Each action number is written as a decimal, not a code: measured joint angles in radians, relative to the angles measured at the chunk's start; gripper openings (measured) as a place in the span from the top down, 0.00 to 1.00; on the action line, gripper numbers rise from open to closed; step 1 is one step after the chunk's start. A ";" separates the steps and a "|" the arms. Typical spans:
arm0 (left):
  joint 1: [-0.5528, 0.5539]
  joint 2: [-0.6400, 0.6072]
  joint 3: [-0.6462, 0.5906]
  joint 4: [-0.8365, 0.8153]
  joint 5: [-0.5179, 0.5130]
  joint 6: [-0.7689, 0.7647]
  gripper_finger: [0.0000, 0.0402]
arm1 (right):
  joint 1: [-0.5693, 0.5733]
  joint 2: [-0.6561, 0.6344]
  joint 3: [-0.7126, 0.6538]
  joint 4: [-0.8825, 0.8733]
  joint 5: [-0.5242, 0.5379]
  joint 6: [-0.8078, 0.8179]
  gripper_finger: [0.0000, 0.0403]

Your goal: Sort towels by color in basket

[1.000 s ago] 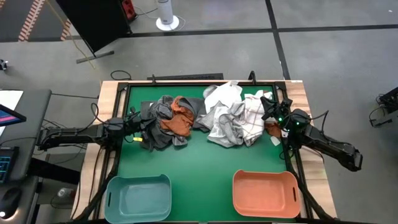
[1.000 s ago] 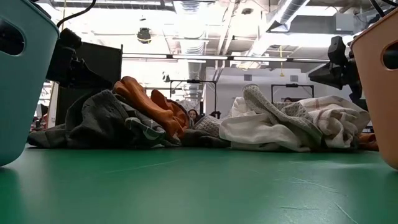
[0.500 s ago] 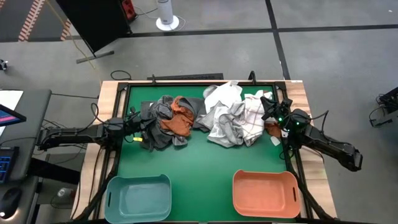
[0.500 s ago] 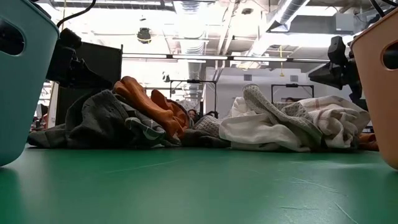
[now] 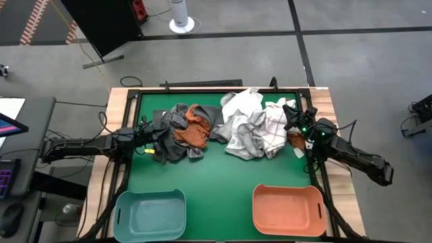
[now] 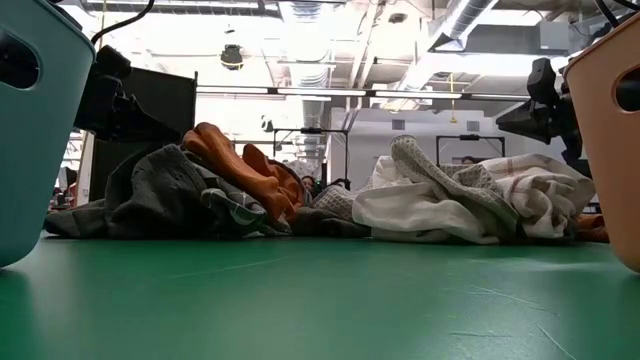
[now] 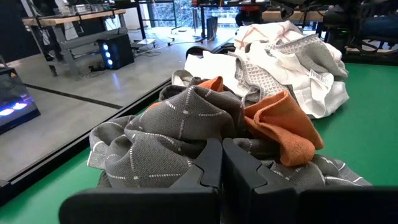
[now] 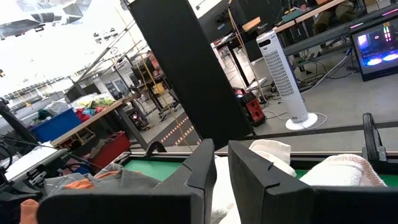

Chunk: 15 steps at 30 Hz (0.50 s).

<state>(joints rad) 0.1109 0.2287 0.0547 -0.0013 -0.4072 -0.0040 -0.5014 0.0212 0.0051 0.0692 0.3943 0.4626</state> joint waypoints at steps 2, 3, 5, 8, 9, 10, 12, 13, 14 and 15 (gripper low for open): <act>0.000 0.000 0.000 0.000 0.000 0.000 1.00 | -0.004 0.000 0.000 0.000 0.000 0.000 0.81; 0.000 0.000 0.000 0.000 0.000 0.000 1.00 | -0.006 0.000 0.000 0.000 0.000 0.000 0.81; 0.000 0.000 0.000 0.000 0.000 0.000 1.00 | -0.006 0.000 0.000 0.000 0.000 0.001 0.81; 0.000 0.000 0.000 0.000 0.000 0.000 1.00 | -0.005 0.000 0.000 0.000 0.000 0.034 0.81; 0.000 0.000 0.000 0.000 0.000 0.000 1.00 | -0.005 0.000 0.000 0.000 0.000 0.051 0.81; 0.000 0.000 0.000 0.000 0.000 0.000 1.00 | -0.005 0.000 0.000 0.000 0.000 0.068 0.81; 0.000 0.000 0.000 0.000 -0.002 0.005 1.00 | -0.005 0.000 0.000 0.000 0.000 0.110 0.81; 0.001 0.000 0.000 0.000 -0.015 0.021 1.00 | -0.005 0.000 0.000 0.000 0.000 0.139 0.81; 0.003 0.000 0.000 0.001 -0.032 0.040 1.00 | -0.005 0.000 0.000 0.001 0.000 0.169 0.81; 0.004 0.000 -0.001 0.006 -0.042 0.052 1.00 | -0.005 0.000 0.000 0.003 0.000 0.202 0.81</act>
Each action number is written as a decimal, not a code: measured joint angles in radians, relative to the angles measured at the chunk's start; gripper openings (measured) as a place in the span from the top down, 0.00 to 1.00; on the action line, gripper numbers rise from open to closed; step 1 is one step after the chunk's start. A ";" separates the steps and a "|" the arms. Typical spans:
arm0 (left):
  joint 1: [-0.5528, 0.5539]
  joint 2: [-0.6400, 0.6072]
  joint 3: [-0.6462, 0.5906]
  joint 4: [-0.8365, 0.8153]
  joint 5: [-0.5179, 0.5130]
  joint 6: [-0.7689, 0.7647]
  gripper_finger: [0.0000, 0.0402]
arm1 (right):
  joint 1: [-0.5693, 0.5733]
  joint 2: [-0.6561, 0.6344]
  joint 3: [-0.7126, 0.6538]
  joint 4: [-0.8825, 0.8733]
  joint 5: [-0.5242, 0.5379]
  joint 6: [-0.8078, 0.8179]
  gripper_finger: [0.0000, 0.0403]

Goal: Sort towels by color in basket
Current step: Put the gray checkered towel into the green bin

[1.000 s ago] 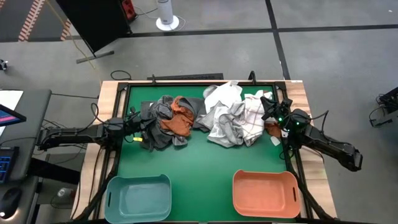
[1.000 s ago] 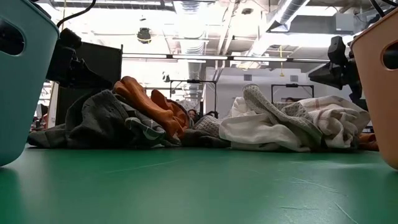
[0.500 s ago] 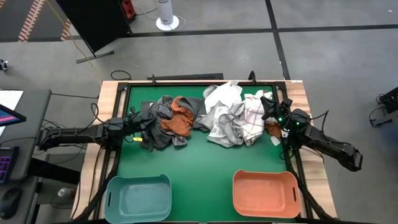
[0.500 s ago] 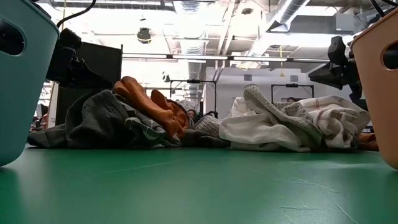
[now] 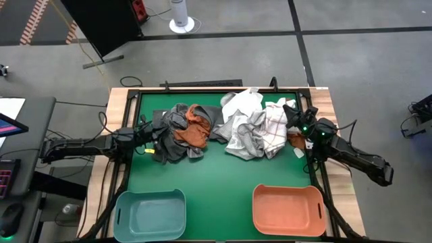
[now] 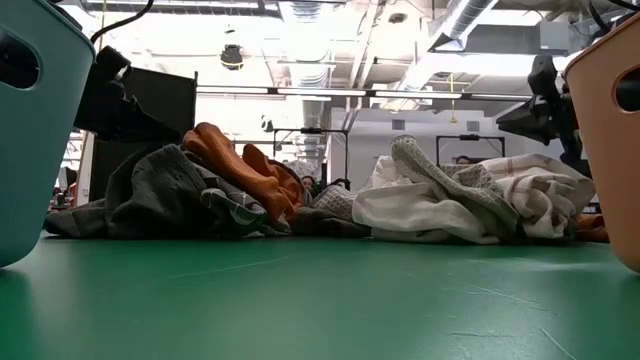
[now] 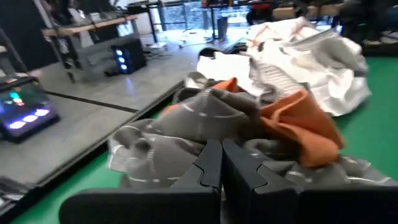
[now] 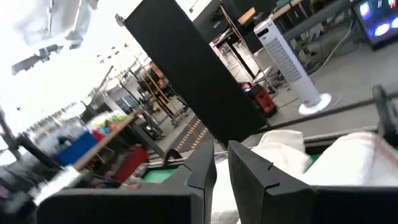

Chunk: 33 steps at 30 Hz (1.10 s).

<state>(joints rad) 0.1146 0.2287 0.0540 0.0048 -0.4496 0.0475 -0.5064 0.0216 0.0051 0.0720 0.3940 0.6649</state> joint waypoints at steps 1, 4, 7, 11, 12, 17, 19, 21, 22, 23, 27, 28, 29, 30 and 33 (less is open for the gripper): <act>0.001 0.000 -0.001 0.013 -0.001 -0.002 1.00 | 0.000 0.000 0.000 0.004 -0.001 0.036 0.81; 0.000 0.000 -0.005 0.075 0.000 -0.118 1.00 | 0.000 0.000 0.000 0.008 -0.003 0.119 0.81; 0.000 0.000 -0.006 0.150 0.000 -0.323 1.00 | 0.001 0.000 0.001 0.009 -0.018 0.206 0.81; 0.000 0.000 -0.006 0.233 0.000 -0.592 1.00 | 0.001 0.000 0.001 0.012 -0.072 0.329 0.81; 0.000 0.000 -0.005 0.244 0.000 -0.650 1.00 | 0.001 0.000 0.001 0.013 -0.086 0.352 0.81; 0.000 0.000 -0.003 0.234 0.000 -0.887 1.00 | 0.002 0.000 0.001 0.014 -0.120 0.445 0.81; 0.000 0.000 -0.003 0.226 0.000 -0.932 1.00 | 0.002 0.000 0.001 0.016 -0.163 0.501 0.81; 0.000 0.000 -0.003 0.216 0.000 -0.945 1.00 | 0.002 0.000 0.001 0.016 -0.201 0.509 0.81; 0.000 0.000 -0.003 0.211 -0.001 -0.943 1.00 | 0.002 0.000 0.002 0.019 -0.230 0.494 0.81; 0.000 0.000 -0.003 0.212 -0.010 -0.946 1.00 | 0.002 0.000 0.004 0.022 -0.261 0.473 0.81; 0.024 0.000 0.027 0.241 0.017 -0.938 1.00 | 0.003 0.000 0.046 0.014 -0.338 0.400 0.81; 0.026 0.001 0.054 0.212 0.056 -0.912 1.00 | 0.003 -0.001 0.067 0.017 -0.345 0.376 0.81; 0.027 0.009 0.090 0.165 0.082 -0.891 1.00 | 0.003 -0.001 0.091 0.016 -0.348 0.349 0.81; 0.027 0.025 0.130 0.111 0.089 -0.876 1.00 | 0.005 0.001 0.117 0.001 -0.348 0.318 0.81; 0.028 0.087 0.261 -0.079 0.092 -0.810 1.00 | 0.013 0.027 0.206 -0.090 -0.350 0.220 0.81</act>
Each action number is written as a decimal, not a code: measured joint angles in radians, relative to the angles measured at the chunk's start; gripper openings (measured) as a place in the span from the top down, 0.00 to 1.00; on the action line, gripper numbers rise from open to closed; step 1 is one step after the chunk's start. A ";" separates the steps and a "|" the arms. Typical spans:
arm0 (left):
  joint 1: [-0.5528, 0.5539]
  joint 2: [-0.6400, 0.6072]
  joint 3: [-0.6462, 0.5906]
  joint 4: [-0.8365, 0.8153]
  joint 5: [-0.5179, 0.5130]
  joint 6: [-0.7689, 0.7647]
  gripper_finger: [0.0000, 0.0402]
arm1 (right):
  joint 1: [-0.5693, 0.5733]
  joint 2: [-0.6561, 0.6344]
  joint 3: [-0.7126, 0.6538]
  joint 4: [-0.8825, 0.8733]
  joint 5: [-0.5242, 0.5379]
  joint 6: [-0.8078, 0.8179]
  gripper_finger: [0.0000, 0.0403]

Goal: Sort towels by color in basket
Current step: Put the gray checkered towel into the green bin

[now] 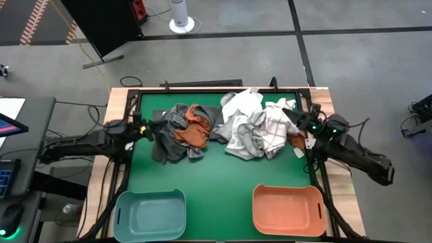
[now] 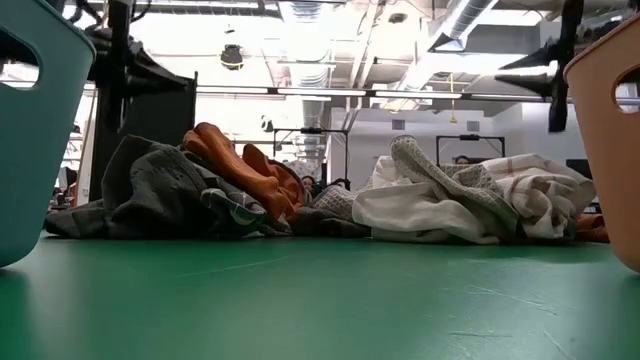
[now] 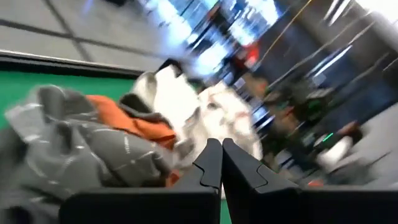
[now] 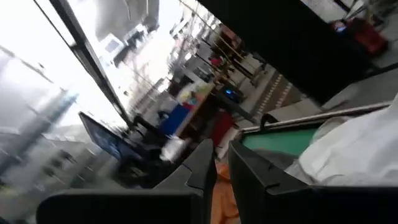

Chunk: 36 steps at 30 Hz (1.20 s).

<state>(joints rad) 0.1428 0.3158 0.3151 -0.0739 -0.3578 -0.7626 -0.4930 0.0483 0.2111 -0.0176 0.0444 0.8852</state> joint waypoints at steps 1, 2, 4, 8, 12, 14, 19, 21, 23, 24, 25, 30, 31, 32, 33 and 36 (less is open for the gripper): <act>0.001 0.028 0.048 -0.048 0.000 0.025 1.00 | 0.004 0.015 0.033 -0.042 0.000 -0.028 0.81; 0.003 0.060 0.099 -0.102 -0.001 0.046 1.00 | 0.006 0.032 0.065 -0.085 0.000 -0.053 0.81; 0.009 0.128 0.193 -0.228 -0.006 0.080 0.99 | 0.012 0.075 0.121 -0.176 0.000 -0.094 0.81; 0.035 0.303 0.377 -0.417 -0.012 0.132 0.91 | 0.034 0.179 0.207 -0.250 -0.001 -0.171 0.81; 0.081 0.492 0.531 -0.507 -0.018 0.231 0.74 | 0.067 0.295 0.268 -0.252 -0.001 -0.253 0.81; 0.106 0.589 0.590 -0.542 -0.018 0.294 0.65 | 0.083 0.349 0.292 -0.253 -0.001 -0.284 0.81; 0.180 0.795 0.705 -0.653 0.047 0.427 0.48 | 0.126 0.437 0.358 -0.258 -0.001 -0.344 0.81; 0.206 0.861 0.741 -0.687 0.123 0.472 0.46 | 0.141 0.457 0.388 -0.267 -0.001 -0.367 0.81; 0.219 0.916 0.776 -0.712 0.195 0.526 0.46 | 0.153 0.471 0.414 -0.263 -0.001 -0.381 0.81; 0.221 0.940 0.793 -0.730 0.218 0.554 0.46 | 0.155 0.477 0.424 -0.265 -0.001 -0.386 0.81; 0.221 0.961 0.808 -0.751 0.232 0.585 0.46 | 0.157 0.482 0.434 -0.267 -0.002 -0.389 0.81; 0.221 1.052 0.840 -0.846 0.250 0.719 0.51 | 0.159 0.489 0.468 -0.267 -0.001 -0.392 0.81; 0.221 1.069 0.840 -0.863 0.249 0.740 0.53 | 0.159 0.489 0.474 -0.267 -0.001 -0.392 0.81; 0.221 1.086 0.840 -0.877 0.246 0.762 0.55 | 0.159 0.489 0.479 -0.265 -0.001 -0.392 0.81; 0.221 1.105 0.840 -0.890 0.241 0.783 0.57 | 0.159 0.489 0.482 -0.265 -0.001 -0.391 0.81; 0.213 1.137 0.840 -0.901 0.225 0.836 0.69 | 0.159 0.489 0.487 -0.265 -0.001 -0.390 0.81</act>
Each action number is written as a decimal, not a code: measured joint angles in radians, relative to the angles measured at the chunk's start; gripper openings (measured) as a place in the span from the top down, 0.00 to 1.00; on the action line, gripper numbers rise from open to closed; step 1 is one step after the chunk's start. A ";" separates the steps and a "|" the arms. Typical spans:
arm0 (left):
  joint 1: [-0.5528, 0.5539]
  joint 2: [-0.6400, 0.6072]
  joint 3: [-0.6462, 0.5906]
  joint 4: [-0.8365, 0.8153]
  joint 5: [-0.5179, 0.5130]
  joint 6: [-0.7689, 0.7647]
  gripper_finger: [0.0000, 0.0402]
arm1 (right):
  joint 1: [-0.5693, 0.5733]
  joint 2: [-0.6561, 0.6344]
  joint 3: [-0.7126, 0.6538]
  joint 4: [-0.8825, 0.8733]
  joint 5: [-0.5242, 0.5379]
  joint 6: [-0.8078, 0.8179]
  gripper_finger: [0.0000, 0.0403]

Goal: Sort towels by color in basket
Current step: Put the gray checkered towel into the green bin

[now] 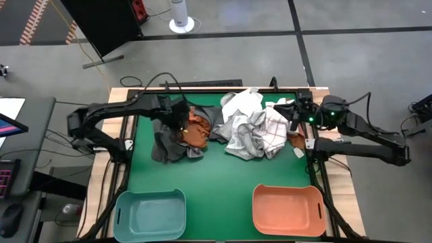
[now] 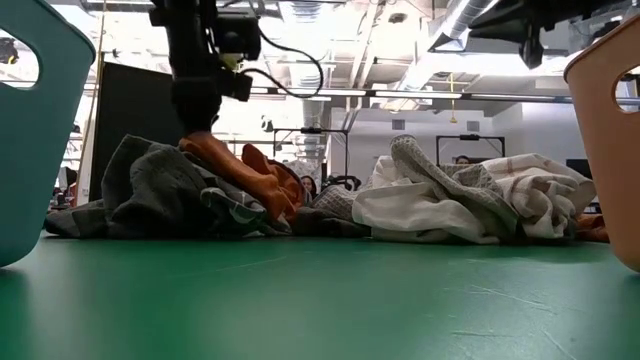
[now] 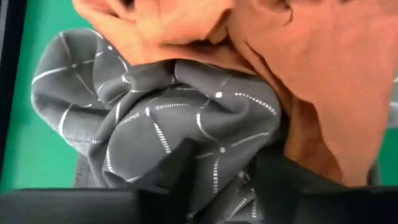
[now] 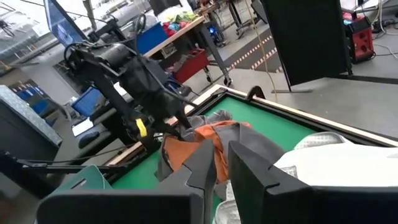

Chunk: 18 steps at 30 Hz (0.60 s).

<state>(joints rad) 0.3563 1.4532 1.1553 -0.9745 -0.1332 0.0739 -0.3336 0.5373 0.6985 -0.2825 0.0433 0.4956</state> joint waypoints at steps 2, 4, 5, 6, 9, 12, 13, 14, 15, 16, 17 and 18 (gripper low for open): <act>-0.010 0.002 0.000 0.001 -0.009 0.022 0.82 | 0.000 0.000 0.000 -0.001 0.001 0.000 0.81; -0.014 -0.006 0.000 0.001 -0.009 0.025 0.95 | 0.000 0.000 0.000 -0.001 0.005 0.001 0.81; -0.014 -0.015 0.000 0.001 -0.009 0.019 0.97 | 0.000 0.000 0.000 -0.002 0.005 0.001 0.81; -0.014 -0.028 0.001 0.000 -0.009 0.010 0.98 | -0.001 0.000 0.000 -0.001 0.006 0.001 0.81; -0.006 -0.095 0.039 -0.025 0.011 -0.039 0.99 | -0.001 0.000 0.000 -0.002 0.007 0.001 0.81; 0.008 -0.201 0.110 -0.047 0.126 -0.075 0.99 | -0.002 0.000 0.000 -0.002 0.007 0.001 0.81; 0.015 -0.239 0.138 -0.052 0.181 -0.087 0.99 | -0.003 0.000 0.000 -0.002 0.008 -0.001 0.81; 0.022 -0.272 0.166 -0.059 0.240 -0.102 0.99 | -0.005 0.000 0.000 -0.002 0.008 -0.005 0.81; 0.029 -0.306 0.196 -0.066 0.294 -0.123 0.99 | -0.009 0.000 0.000 -0.003 0.008 -0.007 0.81; 0.034 -0.339 0.223 -0.072 0.341 -0.146 0.99 | -0.015 0.000 0.000 -0.004 0.008 -0.007 0.81; 0.035 -0.371 0.249 -0.073 0.369 -0.172 1.00 | -0.020 0.000 0.000 -0.006 0.008 -0.007 0.81; 0.035 -0.406 0.275 -0.072 0.387 -0.204 1.00 | -0.028 0.000 0.000 -0.006 0.008 -0.007 0.81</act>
<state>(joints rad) 0.3912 1.0476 1.4304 -1.0464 0.2538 -0.1300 -0.3613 0.5377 0.6987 -0.2889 0.0517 0.4884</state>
